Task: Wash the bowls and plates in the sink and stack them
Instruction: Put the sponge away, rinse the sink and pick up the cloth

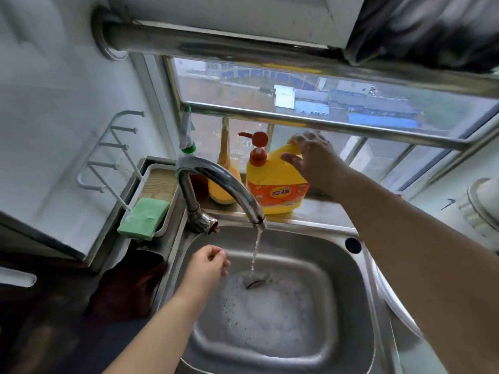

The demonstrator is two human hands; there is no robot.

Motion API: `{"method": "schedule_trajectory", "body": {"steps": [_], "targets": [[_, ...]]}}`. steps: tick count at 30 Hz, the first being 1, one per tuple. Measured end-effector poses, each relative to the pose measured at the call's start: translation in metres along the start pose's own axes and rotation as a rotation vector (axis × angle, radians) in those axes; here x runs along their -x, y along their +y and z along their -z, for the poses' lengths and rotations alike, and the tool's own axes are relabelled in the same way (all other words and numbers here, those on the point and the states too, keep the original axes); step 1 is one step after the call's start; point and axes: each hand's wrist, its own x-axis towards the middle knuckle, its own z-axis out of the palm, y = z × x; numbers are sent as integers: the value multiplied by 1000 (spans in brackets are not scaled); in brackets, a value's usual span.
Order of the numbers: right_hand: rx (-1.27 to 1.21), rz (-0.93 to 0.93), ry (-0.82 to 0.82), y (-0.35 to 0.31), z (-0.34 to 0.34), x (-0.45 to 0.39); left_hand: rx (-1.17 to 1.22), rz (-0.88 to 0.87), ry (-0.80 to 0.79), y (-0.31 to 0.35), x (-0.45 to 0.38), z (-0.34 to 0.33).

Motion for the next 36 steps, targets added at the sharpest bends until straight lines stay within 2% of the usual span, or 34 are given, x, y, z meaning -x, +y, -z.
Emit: {"method": "schedule_trajectory", "body": {"steps": [3, 7, 18, 20, 23, 25, 27, 29, 30, 33, 34, 35, 36], "targets": [[-103, -72, 85, -2, -3, 0, -7, -5, 28, 0, 0, 8], [-114, -124, 91, -5, -3, -9, -2, 8, 66, -2, -2, 15], [-100, -70, 128, -7, -6, -28, -8, 57, 93, -9, 1, 18], [-95, -37, 193, -6, -4, -19, -15, 59, 90, -11, 1, 16], [-230, 18, 361, -12, -6, 15, -43, 61, 66, -16, 1, 13], [-313, 63, 393, -17, -20, 54, -95, 53, 50, -22, 3, 11], [-392, 14, 279, -20, -50, 96, -134, 40, 41, -28, 8, 8], [-426, -99, 62, -21, -91, 138, -165, 32, 31, -34, 15, 4], [-403, -175, -117, -21, -111, 156, -184, 34, 18, -38, 19, 1], [-142, -293, -916, -24, -154, 200, -234, 53, -36, -49, 31, -6], [-112, -283, -1017, -28, -160, 210, -246, 52, -37, -53, 33, -7], [-122, -260, -1027, -32, -161, 215, -251, 47, -30, -56, 35, -6], [-162, -217, -963, -37, -160, 216, -253, 36, -15, -58, 36, -3]]}}
